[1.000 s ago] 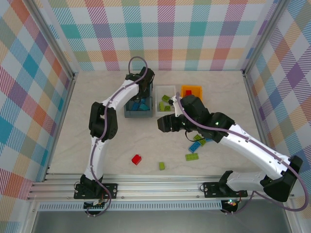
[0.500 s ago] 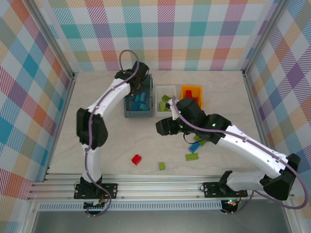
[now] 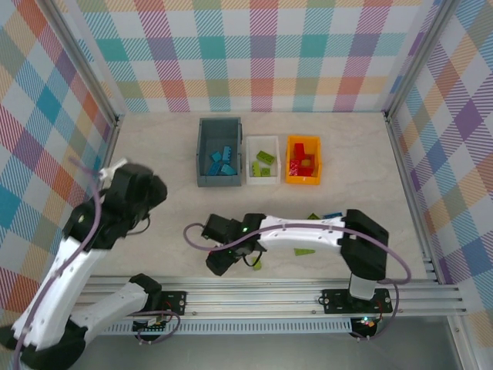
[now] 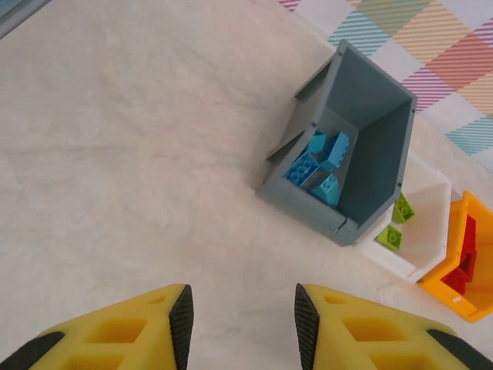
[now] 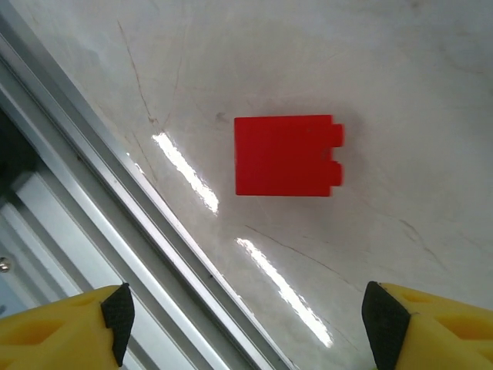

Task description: Sort the legos into containers by color

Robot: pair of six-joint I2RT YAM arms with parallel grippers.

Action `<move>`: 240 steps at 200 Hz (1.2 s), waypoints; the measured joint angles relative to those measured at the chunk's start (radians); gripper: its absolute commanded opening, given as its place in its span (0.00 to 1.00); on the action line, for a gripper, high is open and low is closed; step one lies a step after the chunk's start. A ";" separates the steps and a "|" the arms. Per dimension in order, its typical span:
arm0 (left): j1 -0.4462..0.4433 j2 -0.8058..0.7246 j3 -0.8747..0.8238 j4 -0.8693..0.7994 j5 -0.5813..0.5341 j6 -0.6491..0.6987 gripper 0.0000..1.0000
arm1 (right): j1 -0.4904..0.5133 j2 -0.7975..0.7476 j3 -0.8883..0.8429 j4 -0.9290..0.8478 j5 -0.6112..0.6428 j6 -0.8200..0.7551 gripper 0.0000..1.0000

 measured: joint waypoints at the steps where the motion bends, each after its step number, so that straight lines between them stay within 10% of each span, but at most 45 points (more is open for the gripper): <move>1: 0.000 -0.012 -0.005 -0.006 0.001 -0.002 0.41 | 0.000 0.000 0.000 0.000 0.000 0.000 0.83; 68: 0.000 -0.187 -0.042 -0.177 0.016 -0.053 0.41 | 0.003 0.175 0.113 -0.029 0.058 0.005 0.83; 173: 0.000 -0.181 -0.025 -0.175 0.038 -0.048 0.41 | -0.021 0.282 0.222 -0.057 0.080 -0.002 0.42; 240: 0.000 -0.071 -0.067 0.028 0.298 -0.015 0.41 | -0.233 -0.139 0.035 -0.093 0.130 0.011 0.38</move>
